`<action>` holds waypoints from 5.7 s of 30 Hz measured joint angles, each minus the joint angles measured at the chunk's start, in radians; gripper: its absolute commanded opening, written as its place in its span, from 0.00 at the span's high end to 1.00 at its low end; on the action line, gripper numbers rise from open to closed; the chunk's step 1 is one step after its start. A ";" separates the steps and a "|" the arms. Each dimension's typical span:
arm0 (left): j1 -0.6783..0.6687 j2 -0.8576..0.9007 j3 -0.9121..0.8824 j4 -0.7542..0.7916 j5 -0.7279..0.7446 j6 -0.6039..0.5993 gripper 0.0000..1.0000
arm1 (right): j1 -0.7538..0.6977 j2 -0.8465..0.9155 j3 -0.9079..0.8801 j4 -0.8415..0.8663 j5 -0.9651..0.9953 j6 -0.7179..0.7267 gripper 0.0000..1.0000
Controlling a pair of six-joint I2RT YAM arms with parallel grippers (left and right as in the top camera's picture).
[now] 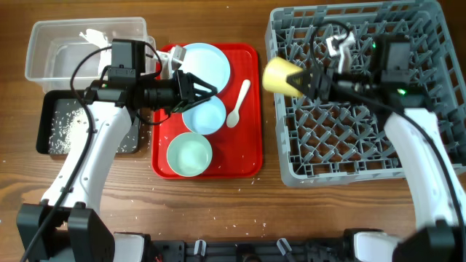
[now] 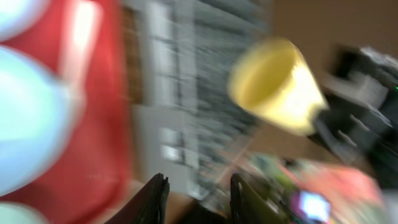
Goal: Sort waste into correct bins and load items into the dishwasher rack
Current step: 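Lower the yellow cup into the dish rack with right gripper and release, then grasp the green bowl on the red tray with right gripper and lift, then place the green bowl in the back of the dish rack with right gripper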
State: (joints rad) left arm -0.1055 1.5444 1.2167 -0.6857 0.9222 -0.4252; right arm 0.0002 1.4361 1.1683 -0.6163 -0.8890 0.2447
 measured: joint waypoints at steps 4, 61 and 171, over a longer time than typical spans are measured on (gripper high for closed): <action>0.000 0.000 0.000 -0.024 -0.298 0.000 0.61 | 0.000 -0.150 0.119 -0.415 0.348 -0.058 0.64; 0.339 -0.011 0.001 -0.108 -0.865 0.319 0.00 | 0.807 0.626 0.261 -0.146 0.605 0.353 0.96; 0.339 -0.019 0.006 -0.111 -0.865 0.319 0.00 | 0.600 0.696 0.284 1.325 2.193 -1.428 0.23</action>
State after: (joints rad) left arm 0.2333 1.5257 1.2224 -0.7963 0.0574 -0.1059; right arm 0.6003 2.1323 1.4525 0.7090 1.3041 -1.1835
